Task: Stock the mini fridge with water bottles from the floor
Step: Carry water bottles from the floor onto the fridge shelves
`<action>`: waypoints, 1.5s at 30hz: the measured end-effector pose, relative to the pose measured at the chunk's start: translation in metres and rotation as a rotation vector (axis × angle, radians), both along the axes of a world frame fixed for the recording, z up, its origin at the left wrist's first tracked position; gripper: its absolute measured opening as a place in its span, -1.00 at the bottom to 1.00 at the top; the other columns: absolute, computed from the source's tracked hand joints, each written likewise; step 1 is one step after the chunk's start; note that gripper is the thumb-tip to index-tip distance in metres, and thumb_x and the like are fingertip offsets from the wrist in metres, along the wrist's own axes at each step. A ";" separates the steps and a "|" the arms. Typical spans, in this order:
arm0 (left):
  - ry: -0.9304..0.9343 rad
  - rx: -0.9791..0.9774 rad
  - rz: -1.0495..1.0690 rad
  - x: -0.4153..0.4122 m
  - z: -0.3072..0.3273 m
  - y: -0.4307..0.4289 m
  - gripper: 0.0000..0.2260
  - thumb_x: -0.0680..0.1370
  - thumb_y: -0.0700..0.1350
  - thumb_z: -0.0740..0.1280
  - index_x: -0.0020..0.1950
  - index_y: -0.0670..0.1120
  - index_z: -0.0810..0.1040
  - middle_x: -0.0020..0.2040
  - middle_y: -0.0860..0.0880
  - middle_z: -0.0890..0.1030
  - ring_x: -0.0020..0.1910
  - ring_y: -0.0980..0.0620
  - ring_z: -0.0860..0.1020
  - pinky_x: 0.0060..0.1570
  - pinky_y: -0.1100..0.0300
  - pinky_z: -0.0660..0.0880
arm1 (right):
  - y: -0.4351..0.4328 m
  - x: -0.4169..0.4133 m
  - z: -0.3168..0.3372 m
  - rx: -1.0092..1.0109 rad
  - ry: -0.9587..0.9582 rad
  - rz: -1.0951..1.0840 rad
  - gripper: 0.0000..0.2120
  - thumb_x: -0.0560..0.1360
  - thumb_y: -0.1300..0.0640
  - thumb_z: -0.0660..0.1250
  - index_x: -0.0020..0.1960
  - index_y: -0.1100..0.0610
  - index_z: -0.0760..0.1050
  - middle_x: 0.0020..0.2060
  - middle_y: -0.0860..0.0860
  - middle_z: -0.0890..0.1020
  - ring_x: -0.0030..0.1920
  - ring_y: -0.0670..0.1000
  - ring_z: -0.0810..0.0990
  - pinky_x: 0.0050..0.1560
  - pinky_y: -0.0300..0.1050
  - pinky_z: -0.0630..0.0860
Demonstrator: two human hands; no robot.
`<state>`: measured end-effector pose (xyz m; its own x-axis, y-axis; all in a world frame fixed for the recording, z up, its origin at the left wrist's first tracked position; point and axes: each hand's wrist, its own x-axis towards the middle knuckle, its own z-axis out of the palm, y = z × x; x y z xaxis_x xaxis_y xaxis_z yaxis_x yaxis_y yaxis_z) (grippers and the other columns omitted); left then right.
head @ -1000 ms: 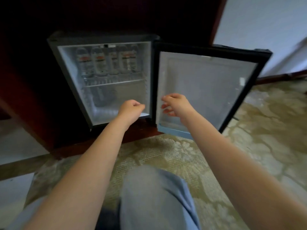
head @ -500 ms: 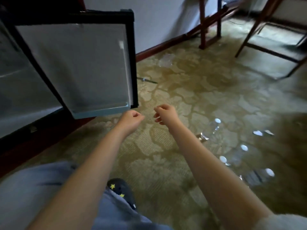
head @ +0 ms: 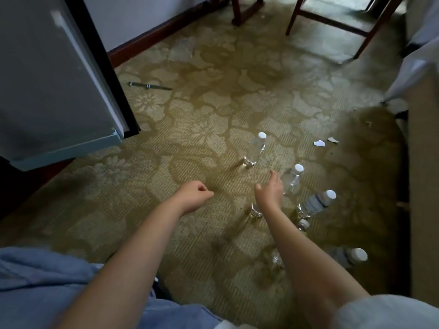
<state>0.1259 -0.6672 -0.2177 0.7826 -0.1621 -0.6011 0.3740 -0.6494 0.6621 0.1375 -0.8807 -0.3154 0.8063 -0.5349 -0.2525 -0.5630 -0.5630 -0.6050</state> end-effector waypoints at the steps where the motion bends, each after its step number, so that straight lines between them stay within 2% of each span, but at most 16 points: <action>1: -0.010 0.011 -0.015 0.001 0.001 -0.004 -0.83 0.56 -0.05 0.29 0.04 -0.13 0.53 0.01 -0.11 0.57 -0.04 -0.03 0.50 -0.03 0.12 0.41 | -0.010 -0.002 -0.006 -0.014 0.041 -0.005 -0.33 0.51 0.15 0.31 0.53 0.11 0.09 0.48 0.06 0.26 0.49 0.07 0.19 0.46 0.07 0.22; 3: -0.018 0.039 -0.041 0.001 0.004 -0.009 -0.78 0.57 -0.04 0.28 0.13 -0.13 0.53 0.04 -0.08 0.56 -0.01 -0.03 0.50 -0.03 0.14 0.41 | -0.024 -0.005 -0.017 -0.010 0.124 0.010 -0.30 0.50 0.11 0.35 0.53 0.10 0.08 0.47 0.06 0.30 0.48 0.10 0.24 0.42 0.06 0.27; 5: -0.024 0.066 -0.062 0.001 0.006 -0.012 -0.75 0.57 -0.03 0.27 0.18 -0.13 0.52 0.08 -0.07 0.55 0.02 -0.02 0.50 -0.03 0.14 0.41 | -0.030 -0.005 -0.024 0.043 0.217 0.026 -0.44 0.51 0.09 0.34 0.43 0.13 0.22 0.31 0.14 0.47 0.32 0.20 0.43 0.21 0.04 0.41; 7: -0.026 0.092 -0.084 0.001 0.006 -0.012 -0.74 0.58 -0.03 0.26 0.20 -0.12 0.51 0.11 -0.06 0.54 0.05 -0.01 0.49 -0.03 0.15 0.40 | -0.030 -0.006 -0.028 0.085 0.263 0.034 -0.61 0.55 0.08 0.28 0.32 0.15 0.30 0.18 0.19 0.54 0.19 0.24 0.50 0.08 0.04 0.45; 13: -0.031 0.118 -0.103 -0.002 0.006 -0.011 -0.75 0.58 -0.03 0.27 0.20 -0.12 0.51 0.11 -0.05 0.55 0.05 0.00 0.51 -0.01 0.14 0.44 | -0.019 -0.010 -0.034 0.142 0.123 0.157 -0.78 0.55 0.00 0.29 0.14 0.06 0.39 0.05 0.05 0.59 -0.03 0.08 0.51 -0.06 -0.04 0.42; 18: -0.053 0.136 -0.099 -0.005 0.010 -0.006 -0.69 0.55 -0.03 0.31 0.25 -0.11 0.46 0.16 -0.06 0.53 0.06 0.00 0.50 -0.03 0.16 0.44 | -0.004 -0.012 -0.022 0.358 -0.035 0.065 -0.73 0.54 0.04 0.34 0.19 0.10 0.43 0.03 0.02 0.59 0.02 0.07 0.56 -0.03 -0.01 0.50; 20: -0.070 0.139 -0.107 -0.007 0.013 -0.004 -0.60 0.53 -0.03 0.35 0.32 -0.12 0.41 0.24 -0.07 0.50 0.08 0.02 0.48 -0.03 0.18 0.43 | 0.007 -0.010 -0.007 0.449 -0.100 0.099 -0.71 0.55 0.06 0.32 0.22 0.14 0.43 -0.02 -0.02 0.58 0.00 0.04 0.55 -0.03 -0.07 0.49; 23: -0.077 0.132 -0.106 -0.010 0.016 -0.002 -0.45 0.48 -0.06 0.41 0.42 -0.11 0.31 0.37 -0.07 0.42 0.20 -0.02 0.45 0.00 0.19 0.39 | 0.024 0.002 0.022 0.530 -0.140 0.280 -0.84 0.54 0.00 0.30 0.05 0.05 0.46 -0.10 -0.05 0.58 -0.01 0.06 0.57 0.05 0.04 0.54; 25: -0.086 0.128 -0.092 -0.011 0.016 0.000 -0.36 0.44 -0.06 0.46 0.45 -0.11 0.27 0.39 -0.07 0.39 0.27 -0.05 0.43 0.10 0.12 0.41 | 0.035 0.011 0.044 0.548 -0.149 0.413 -0.76 0.46 -0.16 0.30 -0.03 -0.01 0.47 -0.10 0.02 0.60 -0.04 0.11 0.58 0.09 0.20 0.53; 27: -0.110 0.097 -0.043 -0.011 0.016 0.004 -0.23 0.37 -0.02 0.51 0.47 -0.07 0.21 0.40 -0.06 0.38 0.31 -0.07 0.41 0.25 0.03 0.39 | 0.050 0.019 0.064 0.573 -0.168 0.511 -0.62 0.38 -0.25 0.28 -0.03 0.05 0.49 -0.07 0.15 0.61 -0.03 0.22 0.59 0.07 0.22 0.52; 29: -0.123 0.034 0.041 -0.013 0.017 0.010 -0.10 0.29 0.02 0.57 0.49 -0.02 0.14 0.37 -0.04 0.40 0.30 -0.07 0.42 0.28 -0.04 0.40 | 0.065 0.022 0.083 0.642 -0.194 0.581 -0.63 0.46 -0.17 0.29 -0.01 0.14 0.48 0.00 0.22 0.63 -0.05 0.17 0.62 -0.01 0.11 0.55; 31: -0.132 -0.020 0.127 -0.015 0.017 0.017 0.06 0.17 0.11 0.61 0.52 0.05 0.07 0.38 -0.05 0.40 0.31 -0.10 0.42 0.28 -0.10 0.40 | 0.076 0.024 0.095 0.744 -0.214 0.639 -0.79 0.59 0.05 0.24 0.05 0.20 0.46 -0.02 0.16 0.66 -0.09 -0.02 0.64 -0.08 -0.07 0.56; 34: -0.127 -0.092 0.231 -0.014 0.007 0.029 0.22 -0.08 0.31 0.59 0.49 0.16 0.10 0.33 -0.03 0.46 0.25 -0.09 0.49 0.20 -0.14 0.47 | 0.084 0.019 0.102 0.811 -0.233 0.667 -0.83 0.62 0.13 0.19 0.09 0.23 0.45 0.01 0.17 0.65 -0.02 0.02 0.64 -0.05 -0.01 0.56; 37: -0.132 -0.030 0.204 -0.017 0.010 0.024 0.07 0.10 0.16 0.62 0.49 0.05 0.15 0.28 -0.06 0.48 0.19 -0.09 0.51 0.18 -0.13 0.49 | 0.082 0.012 0.098 0.859 -0.220 0.621 -0.82 0.64 0.10 0.16 0.05 0.18 0.47 -0.03 0.12 0.66 -0.09 -0.02 0.64 -0.09 -0.10 0.57; 40: -0.138 0.058 0.146 -0.020 0.005 0.014 -0.08 0.27 0.00 0.59 0.50 -0.04 0.15 0.35 -0.08 0.42 0.26 -0.11 0.45 0.22 0.03 0.43 | 0.064 0.005 0.081 0.897 -0.218 0.405 -0.77 0.65 0.05 0.10 0.02 0.11 0.50 -0.15 0.04 0.62 -0.20 -0.04 0.61 -0.14 -0.14 0.53; 45: -0.098 0.114 0.014 -0.021 -0.007 -0.006 -0.30 0.27 0.00 0.58 0.31 -0.08 0.35 0.05 -0.01 0.51 0.05 -0.03 0.52 0.04 0.07 0.52 | 0.001 -0.003 0.003 0.483 -0.136 -0.097 -0.77 0.59 0.02 0.23 0.13 0.14 0.50 0.00 0.04 0.61 0.01 0.06 0.58 0.01 -0.06 0.48</action>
<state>0.1051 -0.6732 -0.2251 0.8399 -0.0854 -0.5359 0.3211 -0.7178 0.6177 0.1342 -0.8800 -0.3125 0.8017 -0.4567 -0.3857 -0.4968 -0.1503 -0.8547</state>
